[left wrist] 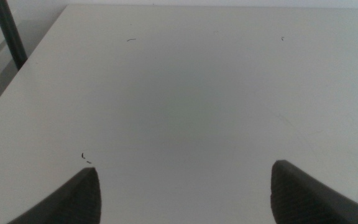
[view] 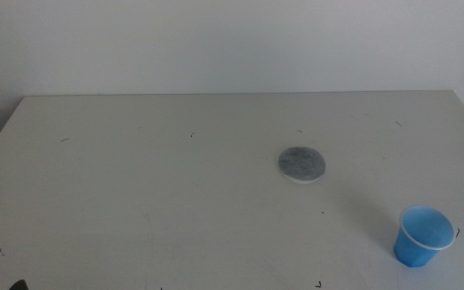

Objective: Place an empty cup on a cup mat.

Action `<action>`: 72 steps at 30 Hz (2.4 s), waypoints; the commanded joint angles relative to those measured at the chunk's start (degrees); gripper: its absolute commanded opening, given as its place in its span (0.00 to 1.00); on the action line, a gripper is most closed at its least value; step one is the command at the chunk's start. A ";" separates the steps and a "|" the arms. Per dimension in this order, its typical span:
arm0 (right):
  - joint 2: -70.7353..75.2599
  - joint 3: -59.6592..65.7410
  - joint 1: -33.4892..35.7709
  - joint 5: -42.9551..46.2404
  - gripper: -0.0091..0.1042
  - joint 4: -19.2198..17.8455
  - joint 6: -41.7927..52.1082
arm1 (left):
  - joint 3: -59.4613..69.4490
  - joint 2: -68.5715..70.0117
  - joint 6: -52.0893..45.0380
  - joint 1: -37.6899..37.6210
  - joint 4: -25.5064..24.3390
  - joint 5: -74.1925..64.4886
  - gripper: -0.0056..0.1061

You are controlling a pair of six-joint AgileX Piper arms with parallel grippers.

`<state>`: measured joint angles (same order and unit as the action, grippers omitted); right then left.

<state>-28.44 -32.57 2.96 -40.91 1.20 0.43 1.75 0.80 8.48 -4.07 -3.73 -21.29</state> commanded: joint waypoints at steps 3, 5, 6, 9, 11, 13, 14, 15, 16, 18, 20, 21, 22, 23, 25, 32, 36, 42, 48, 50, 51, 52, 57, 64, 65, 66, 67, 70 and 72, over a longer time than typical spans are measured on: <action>-7.94 -10.60 -0.42 -4.92 0.89 0.82 -1.46 | -0.34 0.70 0.61 0.06 -0.02 3.78 0.99; -11.00 -14.78 -0.42 -7.81 0.89 1.78 -3.36 | -0.34 0.70 0.61 0.06 -0.02 3.78 0.99; -12.66 -16.79 -0.42 -9.29 0.89 2.28 -4.40 | -0.34 0.70 0.61 0.06 -0.02 3.78 0.99; -17.54 -21.94 -0.42 -13.11 0.89 2.73 -6.98 | -0.34 0.70 0.61 0.06 -0.02 3.78 0.99; -20.62 -24.82 -0.42 -15.73 0.89 2.58 -7.92 | -0.34 0.70 0.61 0.06 -0.02 3.78 0.99; -23.88 -27.33 -0.42 -18.15 0.89 2.58 -8.26 | -0.34 0.70 0.61 0.06 -0.02 3.78 0.99; -25.67 -28.26 -0.42 -19.30 0.89 2.58 -8.41 | -0.34 0.70 0.61 0.06 -0.02 3.78 0.99; -27.41 -28.98 -0.42 -20.13 0.89 2.58 -8.41 | -0.34 0.70 0.61 0.06 -0.02 3.78 0.99; -29.06 -29.38 -0.42 -20.57 0.89 2.58 -8.32 | -0.34 0.70 0.61 0.06 -0.02 3.78 0.99; -31.90 -29.74 -0.42 -21.13 0.89 2.55 -8.13 | -0.34 0.70 0.61 0.06 -0.02 3.78 0.99; -34.17 -29.74 -0.42 -21.13 0.89 2.50 -8.13 | -0.34 0.70 0.61 0.06 -0.02 3.78 0.99; -35.38 -29.74 -0.42 -21.18 0.89 2.43 -8.13 | -0.34 0.70 0.61 0.06 -0.02 3.78 0.99; -36.34 -29.74 -0.42 -21.18 0.89 2.38 -8.13 | -0.34 0.70 0.61 0.06 -0.02 3.78 0.99; -37.52 -29.74 -0.42 -21.21 0.89 2.39 -8.13 | -0.34 0.70 0.61 0.06 -0.02 3.78 0.99; -39.50 -29.74 -0.42 -21.15 0.89 2.39 -8.13 | -0.34 0.70 0.61 0.06 -0.02 3.78 0.99; -46.09 -29.56 -0.42 -21.09 0.89 0.47 -8.18 | -0.34 0.70 0.61 0.06 -0.02 3.78 0.99; -48.59 -29.56 -0.42 -20.56 0.89 -0.63 -8.18 | -0.34 0.70 0.61 0.06 -0.02 3.78 0.99; -52.38 -29.56 -0.42 -19.55 0.89 -0.37 -8.66 | -0.34 0.70 0.61 0.06 -0.02 3.78 0.99; -56.45 -29.49 -0.42 -19.20 0.89 -0.37 -8.66 | -0.34 0.70 0.61 0.06 -0.02 3.78 0.99; -57.72 -29.49 -0.42 -19.02 0.89 -0.43 -8.60 | -0.34 0.70 0.61 0.06 -0.02 3.78 0.99; -58.47 -29.49 -0.42 -18.83 0.89 -0.43 -8.60 | -0.34 0.70 0.61 0.06 -0.02 3.78 0.99; -59.22 -29.49 -0.42 -18.56 0.89 -0.43 -8.60 | -0.34 0.70 0.61 0.06 -0.02 3.78 0.99; -62.31 -29.49 -0.42 -17.15 0.89 -0.42 -8.60 | -0.34 0.70 0.61 0.06 -0.02 3.78 0.99; -65.97 -29.49 -0.42 -15.66 0.87 -0.37 -8.60 | -0.34 0.70 0.61 0.06 -0.02 3.78 0.99; -66.17 -29.49 -0.42 -15.66 0.86 -0.37 -8.60 | -0.34 0.70 0.61 0.06 -0.02 3.78 0.99; -66.58 -29.49 -0.42 -15.71 0.85 -0.37 -8.60 | -0.34 0.70 0.61 0.06 -0.02 3.78 0.99; -66.74 -29.49 -0.42 -15.71 0.84 -0.37 -8.60 | -0.34 0.70 0.61 0.06 -0.02 3.78 0.99; -67.07 -29.49 -0.42 -16.07 0.77 -0.37 -8.60 | -0.34 0.70 0.61 0.06 -0.02 3.78 0.99; -67.07 -29.49 -0.42 -16.23 0.61 -0.25 -8.60 | -0.34 0.70 0.61 0.06 -0.02 3.78 0.99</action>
<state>-97.68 -60.35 2.96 -56.77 1.39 -8.26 1.75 0.80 8.48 -4.07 -3.73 -21.29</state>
